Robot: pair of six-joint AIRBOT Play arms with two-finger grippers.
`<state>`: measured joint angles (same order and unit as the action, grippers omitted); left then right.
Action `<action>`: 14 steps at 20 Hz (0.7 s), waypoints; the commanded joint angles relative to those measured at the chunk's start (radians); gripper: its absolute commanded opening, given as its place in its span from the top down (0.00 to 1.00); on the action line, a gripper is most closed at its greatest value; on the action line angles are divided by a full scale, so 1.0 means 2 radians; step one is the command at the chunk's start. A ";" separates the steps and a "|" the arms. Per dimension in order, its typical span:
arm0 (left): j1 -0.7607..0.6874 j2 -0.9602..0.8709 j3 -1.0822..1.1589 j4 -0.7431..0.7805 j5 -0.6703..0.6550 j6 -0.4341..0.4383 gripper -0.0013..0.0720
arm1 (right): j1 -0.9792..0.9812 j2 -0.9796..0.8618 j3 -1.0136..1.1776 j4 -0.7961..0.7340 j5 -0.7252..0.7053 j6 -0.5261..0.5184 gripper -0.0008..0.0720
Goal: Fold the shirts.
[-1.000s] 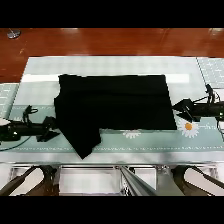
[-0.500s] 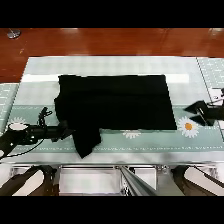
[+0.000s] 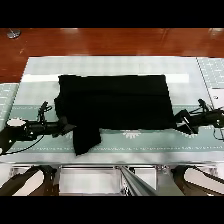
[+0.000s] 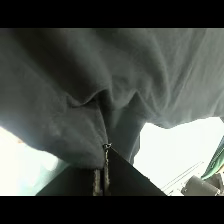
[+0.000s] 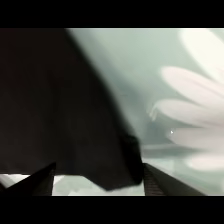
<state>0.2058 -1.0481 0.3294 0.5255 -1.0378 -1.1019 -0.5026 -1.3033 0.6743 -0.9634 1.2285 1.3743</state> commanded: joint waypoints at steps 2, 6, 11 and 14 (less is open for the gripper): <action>0.001 0.000 0.023 -0.001 -0.005 0.001 0.94 | 0.051 -0.035 0.036 0.029 -0.033 -0.003 0.44; 0.003 0.000 0.093 0.024 -0.032 0.001 0.94 | 0.062 -0.037 0.093 0.028 -0.012 -0.032 0.96; 0.017 -0.050 0.194 0.051 -0.002 -0.003 0.94 | 0.062 -0.067 0.187 0.082 -0.023 -0.029 0.96; 0.005 -0.147 0.286 0.051 0.016 -0.023 0.94 | 0.065 -0.117 0.244 0.144 -0.038 -0.036 0.96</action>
<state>0.2279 -1.2068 0.7532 0.6147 -1.0458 -1.1145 -0.3794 -1.4654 1.0592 -0.7925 1.1801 1.3144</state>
